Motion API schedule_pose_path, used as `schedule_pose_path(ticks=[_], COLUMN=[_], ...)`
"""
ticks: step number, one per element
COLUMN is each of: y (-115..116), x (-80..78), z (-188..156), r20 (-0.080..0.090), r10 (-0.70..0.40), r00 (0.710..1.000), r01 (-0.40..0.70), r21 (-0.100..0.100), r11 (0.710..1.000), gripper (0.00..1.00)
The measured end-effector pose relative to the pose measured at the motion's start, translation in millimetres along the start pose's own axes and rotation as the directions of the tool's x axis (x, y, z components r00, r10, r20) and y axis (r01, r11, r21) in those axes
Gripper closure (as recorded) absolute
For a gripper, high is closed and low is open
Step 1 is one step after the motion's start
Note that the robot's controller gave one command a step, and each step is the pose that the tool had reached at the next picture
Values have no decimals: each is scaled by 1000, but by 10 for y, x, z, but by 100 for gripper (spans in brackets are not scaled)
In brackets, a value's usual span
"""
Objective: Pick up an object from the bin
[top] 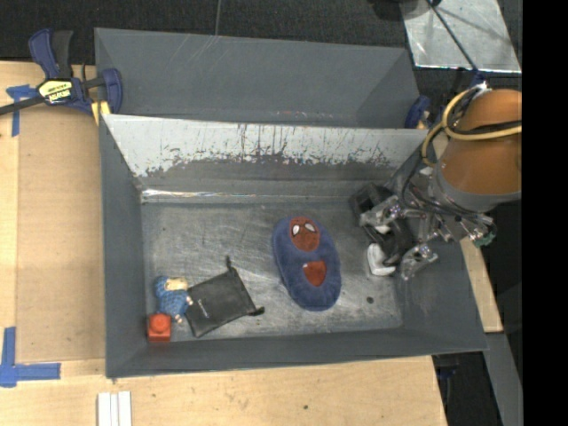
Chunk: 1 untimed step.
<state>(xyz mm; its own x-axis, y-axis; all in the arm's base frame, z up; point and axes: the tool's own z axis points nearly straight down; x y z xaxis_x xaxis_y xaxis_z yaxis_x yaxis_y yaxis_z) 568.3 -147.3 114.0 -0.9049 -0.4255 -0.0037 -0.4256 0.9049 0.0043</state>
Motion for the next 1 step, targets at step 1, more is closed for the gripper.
schedule_pose_path(ticks=[1], y=[-16], x=[-360], z=[115], r20=[-75], r10=[120], r00=[990], r01=[-123], r21=[-41], r11=[992], gripper=[0])
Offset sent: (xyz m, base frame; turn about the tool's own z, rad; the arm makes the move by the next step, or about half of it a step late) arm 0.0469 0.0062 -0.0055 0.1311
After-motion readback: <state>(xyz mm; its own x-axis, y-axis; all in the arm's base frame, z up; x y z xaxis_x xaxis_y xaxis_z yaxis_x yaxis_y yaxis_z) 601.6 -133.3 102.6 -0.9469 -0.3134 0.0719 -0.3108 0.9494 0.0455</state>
